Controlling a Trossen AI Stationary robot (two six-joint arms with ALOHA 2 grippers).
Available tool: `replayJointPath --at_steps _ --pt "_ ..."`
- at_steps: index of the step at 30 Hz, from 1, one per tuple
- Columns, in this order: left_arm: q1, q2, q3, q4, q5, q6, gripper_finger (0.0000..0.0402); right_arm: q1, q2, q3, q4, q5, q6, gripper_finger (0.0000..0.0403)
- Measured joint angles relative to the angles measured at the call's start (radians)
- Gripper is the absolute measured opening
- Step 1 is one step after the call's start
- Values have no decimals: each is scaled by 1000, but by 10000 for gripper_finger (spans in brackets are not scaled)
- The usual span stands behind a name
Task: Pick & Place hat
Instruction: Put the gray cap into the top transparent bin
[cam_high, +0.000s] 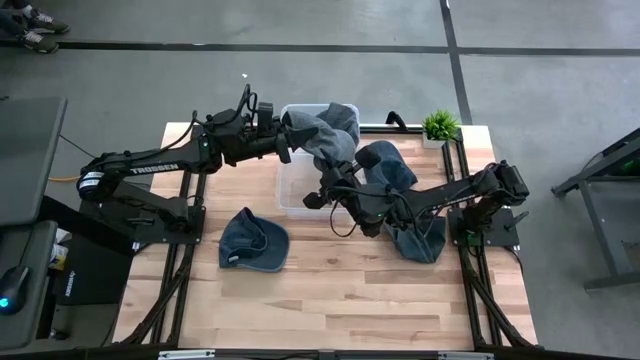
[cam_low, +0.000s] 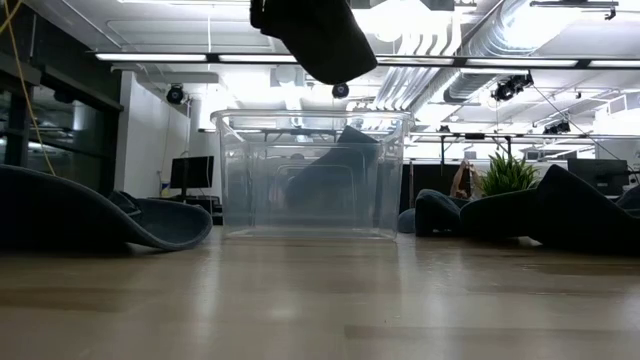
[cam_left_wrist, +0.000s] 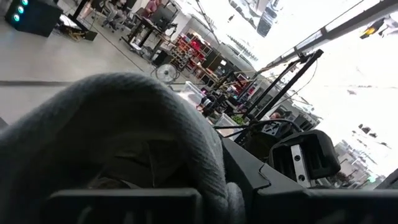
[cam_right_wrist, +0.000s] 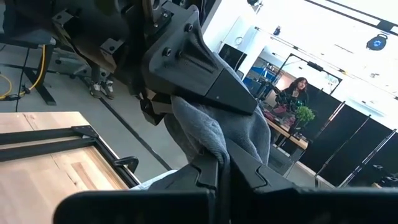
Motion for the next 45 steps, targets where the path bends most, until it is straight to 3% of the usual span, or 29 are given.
replayJointPath --at_steps 5,9,15,21,28,40,45 --pt "0 0 0 0 -20 96 42 -5 0 0 -2 1 33 1" --pt "0 0 0 1 -56 121 82 -25 0 0 -3 -35 94 1" --pt "0 0 0 28 -185 176 143 -87 0 0 -3 -123 218 1" --pt "0 0 0 140 -338 326 174 -159 0 0 2 -193 290 0" --pt "0 -11 -1 186 -419 542 188 -233 -1 0 9 -276 371 0" --pt "0 -50 1 297 -790 884 189 -403 -1 -1 -1 -430 641 0" --pt "0 -66 0 294 -809 932 189 -456 -1 -1 -14 -489 684 0"
